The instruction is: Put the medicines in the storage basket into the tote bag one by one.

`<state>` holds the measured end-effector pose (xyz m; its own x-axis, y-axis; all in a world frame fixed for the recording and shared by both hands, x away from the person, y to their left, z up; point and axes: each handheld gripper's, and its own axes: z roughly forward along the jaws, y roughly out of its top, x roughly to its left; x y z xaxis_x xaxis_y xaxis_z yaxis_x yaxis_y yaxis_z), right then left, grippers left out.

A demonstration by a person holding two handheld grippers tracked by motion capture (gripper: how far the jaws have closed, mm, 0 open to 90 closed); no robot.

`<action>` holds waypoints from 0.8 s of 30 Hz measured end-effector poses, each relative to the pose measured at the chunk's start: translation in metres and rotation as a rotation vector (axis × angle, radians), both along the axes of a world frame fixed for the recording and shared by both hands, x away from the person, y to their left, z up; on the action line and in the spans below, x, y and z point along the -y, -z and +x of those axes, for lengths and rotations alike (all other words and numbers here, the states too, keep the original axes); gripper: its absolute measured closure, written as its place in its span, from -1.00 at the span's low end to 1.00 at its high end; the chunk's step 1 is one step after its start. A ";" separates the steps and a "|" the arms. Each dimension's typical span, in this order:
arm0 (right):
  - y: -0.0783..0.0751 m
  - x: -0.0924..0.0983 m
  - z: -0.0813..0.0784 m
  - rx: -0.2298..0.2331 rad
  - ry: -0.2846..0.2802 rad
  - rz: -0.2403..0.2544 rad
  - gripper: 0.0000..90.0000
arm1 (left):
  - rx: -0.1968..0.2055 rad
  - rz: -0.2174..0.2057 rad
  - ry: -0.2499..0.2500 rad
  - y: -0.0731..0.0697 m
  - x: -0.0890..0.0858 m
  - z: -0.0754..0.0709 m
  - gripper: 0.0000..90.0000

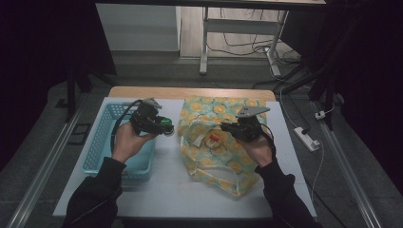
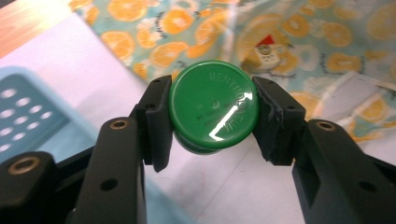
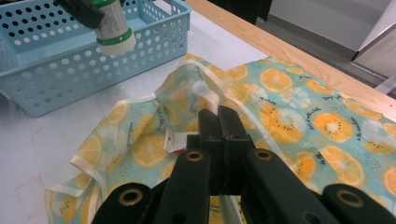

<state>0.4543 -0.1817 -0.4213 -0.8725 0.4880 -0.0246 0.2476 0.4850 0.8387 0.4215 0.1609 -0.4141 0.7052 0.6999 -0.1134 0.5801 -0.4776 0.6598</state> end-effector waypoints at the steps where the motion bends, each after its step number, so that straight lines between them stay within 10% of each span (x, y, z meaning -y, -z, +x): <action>1: 0.000 0.000 0.000 0.000 0.000 -0.001 1.00 | 0.000 -0.004 0.008 0.000 0.003 -0.001 0.15; 24: -0.002 0.002 0.000 0.007 0.005 0.010 1.00 | -0.023 -0.015 0.181 0.013 0.080 0.002 0.15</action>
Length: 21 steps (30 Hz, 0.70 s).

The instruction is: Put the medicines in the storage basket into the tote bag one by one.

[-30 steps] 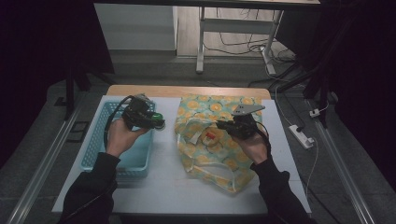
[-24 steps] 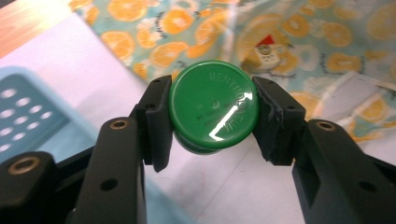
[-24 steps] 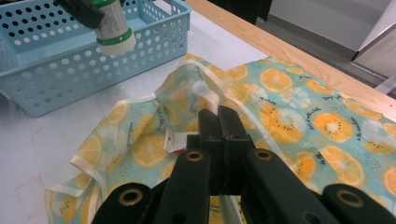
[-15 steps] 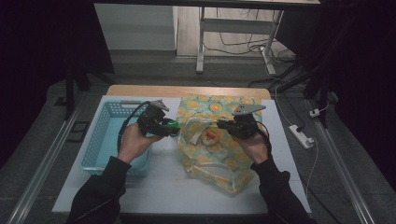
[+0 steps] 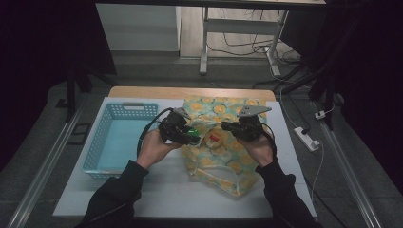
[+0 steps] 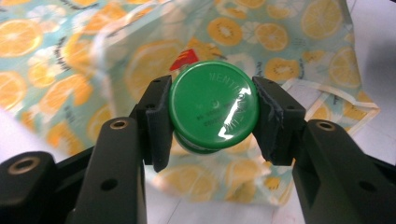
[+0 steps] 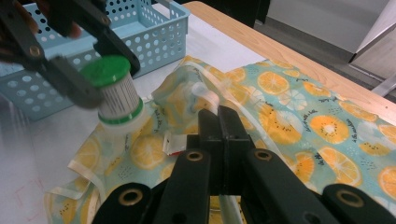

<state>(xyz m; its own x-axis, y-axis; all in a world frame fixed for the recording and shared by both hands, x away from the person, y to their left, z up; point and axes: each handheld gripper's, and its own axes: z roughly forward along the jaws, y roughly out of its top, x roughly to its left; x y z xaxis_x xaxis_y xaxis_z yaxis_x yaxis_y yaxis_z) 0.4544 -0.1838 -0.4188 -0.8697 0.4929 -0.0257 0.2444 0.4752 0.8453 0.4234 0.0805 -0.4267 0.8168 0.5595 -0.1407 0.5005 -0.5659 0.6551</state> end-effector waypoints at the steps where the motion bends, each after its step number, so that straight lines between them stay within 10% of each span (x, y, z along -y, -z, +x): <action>1: 0.000 0.000 0.000 0.001 0.000 0.000 1.00 | 0.000 -0.002 0.004 0.001 0.004 0.001 0.15; 21: -0.001 0.001 0.000 0.005 0.001 0.005 1.00 | 0.023 0.027 -0.002 0.020 0.051 0.027 0.15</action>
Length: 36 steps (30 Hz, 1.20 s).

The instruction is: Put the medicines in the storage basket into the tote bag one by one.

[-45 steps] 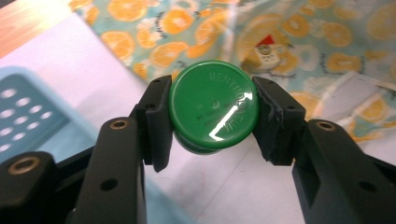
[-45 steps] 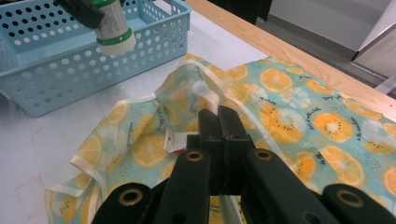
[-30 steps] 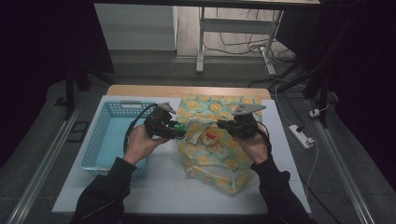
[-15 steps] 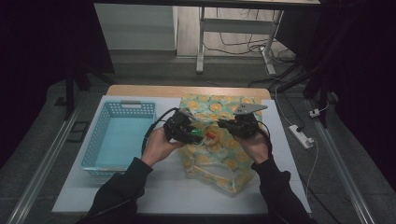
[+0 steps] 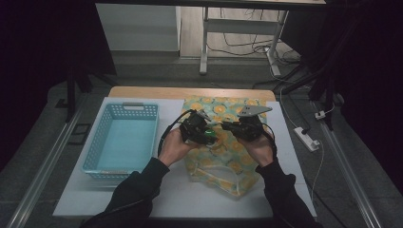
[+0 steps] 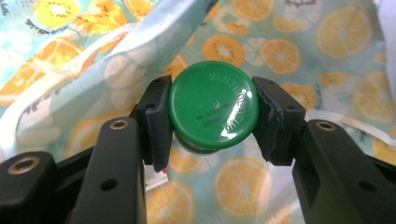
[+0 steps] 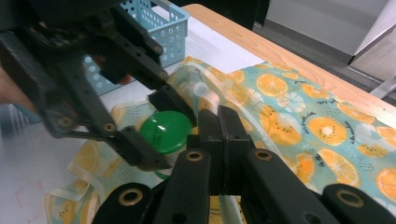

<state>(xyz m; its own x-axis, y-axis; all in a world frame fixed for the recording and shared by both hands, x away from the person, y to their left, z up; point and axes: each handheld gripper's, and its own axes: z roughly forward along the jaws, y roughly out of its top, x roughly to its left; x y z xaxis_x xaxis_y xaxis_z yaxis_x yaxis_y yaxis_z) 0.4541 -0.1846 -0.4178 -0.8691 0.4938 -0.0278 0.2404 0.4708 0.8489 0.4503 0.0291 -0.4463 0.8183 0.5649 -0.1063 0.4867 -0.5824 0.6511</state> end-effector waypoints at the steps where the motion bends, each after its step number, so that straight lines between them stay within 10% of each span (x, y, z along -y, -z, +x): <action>1: 0.000 0.000 0.000 0.000 0.001 0.000 1.00 | 0.003 -0.002 -0.005 0.000 0.001 0.002 0.15; 36: 0.003 0.002 0.002 -0.002 0.007 -0.008 1.00 | 0.016 0.020 -0.072 0.030 0.019 0.035 0.13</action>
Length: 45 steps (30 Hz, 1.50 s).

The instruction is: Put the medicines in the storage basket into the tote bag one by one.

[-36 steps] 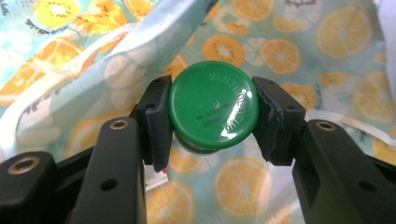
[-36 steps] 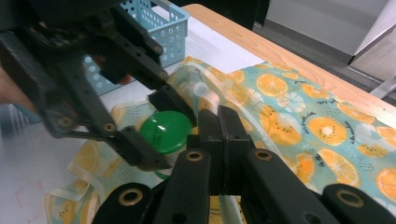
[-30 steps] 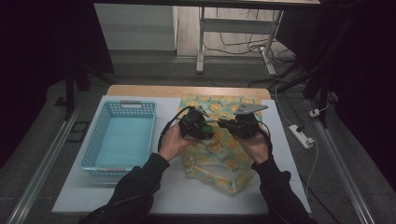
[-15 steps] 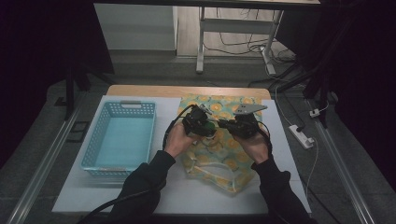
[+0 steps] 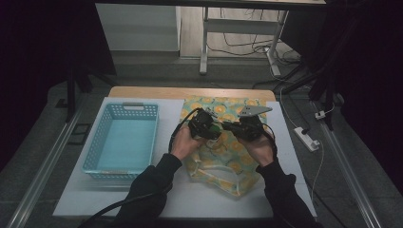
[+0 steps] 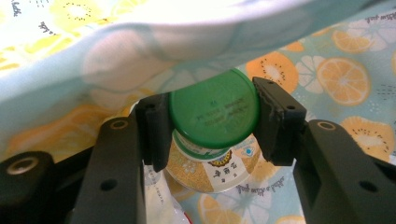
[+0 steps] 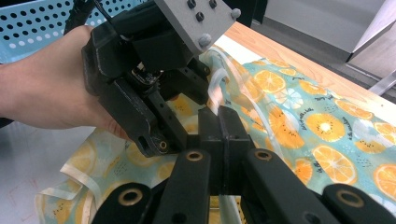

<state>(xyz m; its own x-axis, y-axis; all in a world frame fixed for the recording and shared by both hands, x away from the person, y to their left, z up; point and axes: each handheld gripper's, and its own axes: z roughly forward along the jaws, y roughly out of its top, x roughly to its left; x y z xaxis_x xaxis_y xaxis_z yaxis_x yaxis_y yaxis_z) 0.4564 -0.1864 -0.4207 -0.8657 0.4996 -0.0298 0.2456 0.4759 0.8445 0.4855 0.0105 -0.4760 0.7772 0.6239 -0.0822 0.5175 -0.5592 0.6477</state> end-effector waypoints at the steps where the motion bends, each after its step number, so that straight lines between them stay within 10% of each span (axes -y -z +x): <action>1: 0.000 0.000 0.000 0.001 0.001 0.001 1.00 | 0.002 0.004 -0.003 -0.001 0.000 0.000 0.12; 13: -0.001 0.001 0.000 0.006 0.000 0.004 1.00 | -0.013 -0.040 0.017 -0.015 -0.008 -0.014 -0.39; 45: -0.001 -0.002 -0.002 0.001 -0.008 -0.004 1.00 | -0.027 -0.178 0.101 -0.026 -0.025 -0.061 -0.96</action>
<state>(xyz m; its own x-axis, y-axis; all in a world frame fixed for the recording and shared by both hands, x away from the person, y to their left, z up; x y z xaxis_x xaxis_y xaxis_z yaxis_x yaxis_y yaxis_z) 0.4541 -0.1849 -0.4197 -0.8697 0.4925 -0.0327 0.2407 0.4809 0.8431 0.4241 0.0353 -0.4500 0.8308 0.5170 -0.2059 0.4832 -0.4866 0.7278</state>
